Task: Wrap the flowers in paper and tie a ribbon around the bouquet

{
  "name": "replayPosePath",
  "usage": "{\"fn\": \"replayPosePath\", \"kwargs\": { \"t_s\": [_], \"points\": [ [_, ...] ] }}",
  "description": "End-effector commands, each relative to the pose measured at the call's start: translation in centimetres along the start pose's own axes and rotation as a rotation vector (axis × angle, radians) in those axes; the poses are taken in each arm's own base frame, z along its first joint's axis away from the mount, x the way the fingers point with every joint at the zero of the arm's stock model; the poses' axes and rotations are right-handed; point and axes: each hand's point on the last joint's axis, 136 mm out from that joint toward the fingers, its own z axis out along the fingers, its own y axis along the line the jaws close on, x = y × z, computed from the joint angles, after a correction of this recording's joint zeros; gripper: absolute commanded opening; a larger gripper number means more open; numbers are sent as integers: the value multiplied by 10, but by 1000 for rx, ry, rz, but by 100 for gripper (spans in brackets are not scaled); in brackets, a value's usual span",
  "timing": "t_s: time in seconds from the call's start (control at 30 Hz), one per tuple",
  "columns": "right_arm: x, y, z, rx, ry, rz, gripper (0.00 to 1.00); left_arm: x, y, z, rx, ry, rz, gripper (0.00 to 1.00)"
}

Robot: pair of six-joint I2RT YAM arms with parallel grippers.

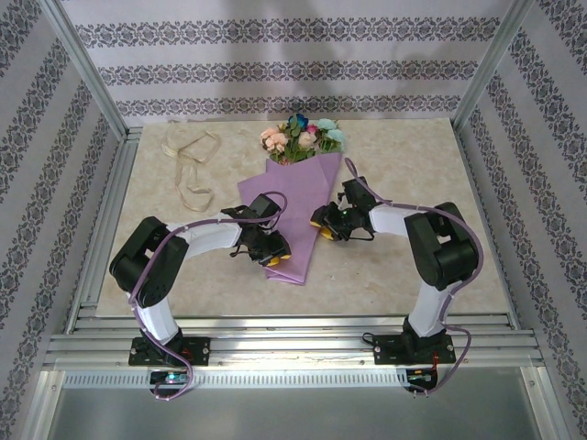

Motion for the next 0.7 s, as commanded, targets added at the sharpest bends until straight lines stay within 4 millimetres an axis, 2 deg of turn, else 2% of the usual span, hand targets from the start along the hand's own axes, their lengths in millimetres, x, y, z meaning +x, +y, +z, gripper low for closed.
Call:
{"fn": "replayPosePath", "kwargs": {
  "t_s": [0.0,0.13,0.17,0.23,0.27,0.33,0.4,0.43,0.53,0.67],
  "points": [
    [33,0,-2,1,58,-26,47,-5,7,8,-16,3,-9,33],
    [58,-8,4,15,85,-13,37,-5,8,9,-14,3,-14,33],
    [61,-10,6,19,85,-12,30,-5,8,9,-14,4,-13,33],
    [64,-15,7,33,81,-6,3,-6,8,10,-14,4,-13,33],
    [64,-16,7,38,75,-4,0,-5,9,11,-17,8,-16,33],
    [63,-16,5,41,65,-6,1,-5,10,12,-19,7,-19,33],
    [66,-15,2,41,67,-13,33,-5,12,13,-20,7,-22,33],
    [69,-14,1,42,71,-17,41,-5,12,13,-20,8,-24,33],
    [84,-16,2,54,97,-23,46,-5,13,15,-20,7,-32,33],
    [107,-23,9,74,127,-20,44,-5,14,16,-21,8,-34,33]
  ]
}}
